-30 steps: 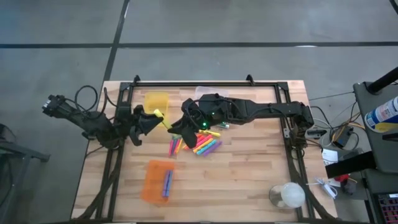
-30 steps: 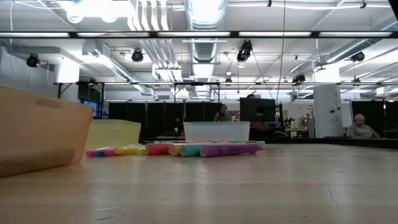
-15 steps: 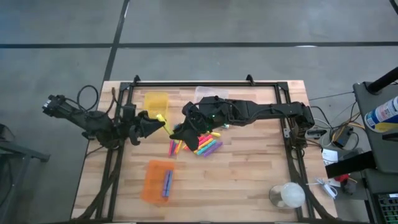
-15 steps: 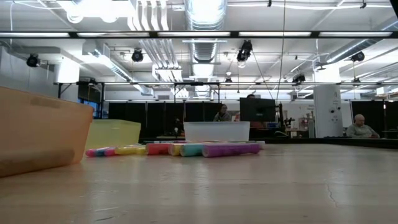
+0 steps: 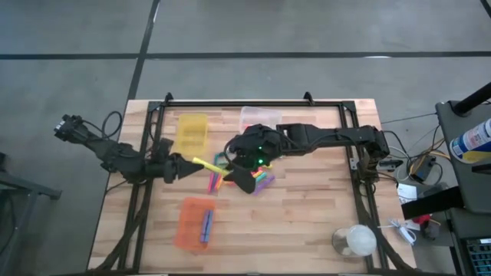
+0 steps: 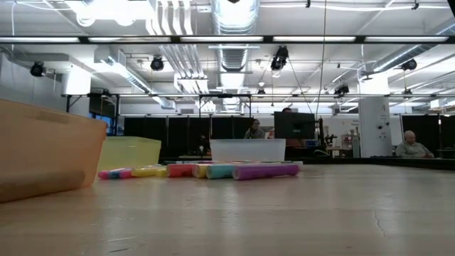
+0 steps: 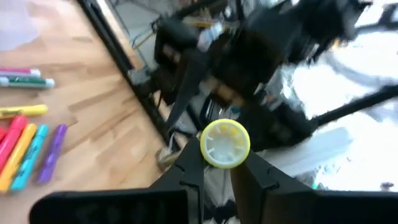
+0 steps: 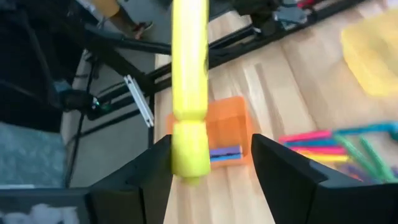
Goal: Pick & Place Markers
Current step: Put the bottom yellow highlighter into the orange bin
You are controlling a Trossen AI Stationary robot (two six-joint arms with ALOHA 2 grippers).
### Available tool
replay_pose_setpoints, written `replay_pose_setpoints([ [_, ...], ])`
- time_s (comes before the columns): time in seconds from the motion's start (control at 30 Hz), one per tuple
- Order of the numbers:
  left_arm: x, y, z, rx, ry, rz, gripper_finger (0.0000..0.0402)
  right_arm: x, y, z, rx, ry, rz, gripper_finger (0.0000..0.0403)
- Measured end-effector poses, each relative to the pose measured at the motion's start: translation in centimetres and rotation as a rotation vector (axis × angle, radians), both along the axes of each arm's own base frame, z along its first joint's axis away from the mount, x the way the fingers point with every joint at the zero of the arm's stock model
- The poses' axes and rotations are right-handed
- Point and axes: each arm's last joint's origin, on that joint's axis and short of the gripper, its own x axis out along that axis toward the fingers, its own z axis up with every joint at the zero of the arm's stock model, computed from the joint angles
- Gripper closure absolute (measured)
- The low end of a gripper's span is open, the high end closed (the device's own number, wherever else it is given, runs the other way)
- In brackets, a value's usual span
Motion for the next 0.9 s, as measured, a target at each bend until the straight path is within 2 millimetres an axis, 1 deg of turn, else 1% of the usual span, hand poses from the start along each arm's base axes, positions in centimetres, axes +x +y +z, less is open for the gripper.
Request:
replay_pose_setpoints([
  [0.1, 0.0, 0.1, 0.3, -0.014, -0.025, 0.061, 0.0354, 0.0, 0.2, -0.6, 0.017, 0.031, 0.053, 0.0195],
  [0.2, 0.1, 0.1, 0.3, -0.007, -0.032, 0.071, 0.0354, -0.6, 0.5, -0.9, 0.018, 0.095, 0.116, 0.0194],
  [0.27, 0.1, 0.0, 0.3, -0.004, -0.023, 0.022, 0.0355, -1.4, 0.8, -1.5, 0.005, 0.184, 0.155, 0.0191],
  [0.47, 0.1, -0.5, -0.9, -0.127, 0.078, -0.114, 0.0355, -3.6, 1.0, -3.3, -0.105, 0.428, 0.280, 0.0186],
  [0.53, 0.2, -0.9, -1.7, -0.175, 0.167, -0.186, 0.0355, -4.0, 0.9, -3.8, -0.116, 0.471, 0.297, 0.0186],
  [0.67, -0.1, -1.3, -4.4, -0.282, 0.470, -0.274, 0.0355, -4.0, 0.8, -4.2, -0.115, 0.490, 0.296, 0.0186],
  [0.83, -0.5, -1.8, -7.1, -0.391, 0.830, -0.355, 0.0355, -3.7, 0.9, -4.6, -0.116, 0.468, 0.296, 0.0186],
  [0.9, -0.2, -2.2, -7.7, -0.399, 0.909, -0.396, 0.0353, -3.5, 0.9, -4.8, -0.115, 0.461, 0.295, 0.0186],
])
